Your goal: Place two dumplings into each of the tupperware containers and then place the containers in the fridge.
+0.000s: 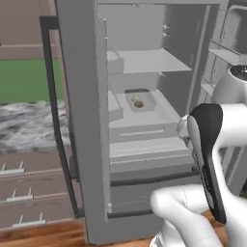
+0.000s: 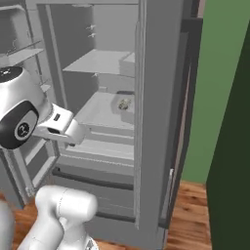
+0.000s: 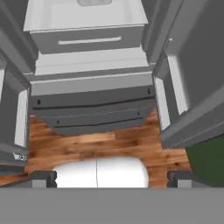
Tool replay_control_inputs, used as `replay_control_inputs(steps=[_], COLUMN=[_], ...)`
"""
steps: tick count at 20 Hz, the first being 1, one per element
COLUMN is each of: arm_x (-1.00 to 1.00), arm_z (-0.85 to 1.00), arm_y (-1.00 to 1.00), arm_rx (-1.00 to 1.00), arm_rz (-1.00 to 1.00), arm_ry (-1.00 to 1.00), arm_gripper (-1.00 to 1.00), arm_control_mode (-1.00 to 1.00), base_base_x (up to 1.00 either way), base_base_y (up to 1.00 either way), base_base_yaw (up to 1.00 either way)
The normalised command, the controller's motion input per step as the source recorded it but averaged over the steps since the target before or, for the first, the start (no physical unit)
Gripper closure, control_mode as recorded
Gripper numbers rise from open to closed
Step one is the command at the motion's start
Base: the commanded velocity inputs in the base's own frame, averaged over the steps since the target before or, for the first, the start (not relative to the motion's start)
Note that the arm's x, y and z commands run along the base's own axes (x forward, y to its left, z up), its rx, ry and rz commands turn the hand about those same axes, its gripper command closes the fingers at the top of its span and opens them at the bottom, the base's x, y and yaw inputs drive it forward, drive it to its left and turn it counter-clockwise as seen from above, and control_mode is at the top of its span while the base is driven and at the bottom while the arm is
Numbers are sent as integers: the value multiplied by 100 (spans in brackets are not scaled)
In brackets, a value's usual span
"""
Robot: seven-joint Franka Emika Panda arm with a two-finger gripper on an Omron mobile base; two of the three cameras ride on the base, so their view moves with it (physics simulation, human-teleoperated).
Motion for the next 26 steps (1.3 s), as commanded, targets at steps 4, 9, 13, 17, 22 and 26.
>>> replay_control_inputs(steps=[4,9,13,17,22,26], arm_x=[0,0,0,0,0,0], arm_z=[0,0,0,0,0,0], arm_y=[0,0,0,0,0,0], arm_rx=[0,0,0,0,0,0], arm_rz=[0,0,0,0,0,0], arm_ry=[0,0,0,0,0,0], arm_gripper=[-100,-100,-100,-100,-100,-100], arm_control_mode=[100,100,100,100,100,100], base_base_x=[-100,-100,-73,-46,-17,42], base_base_y=[0,25,94,92,92,66], base_base_yaw=[1,5,62,88,83,70])
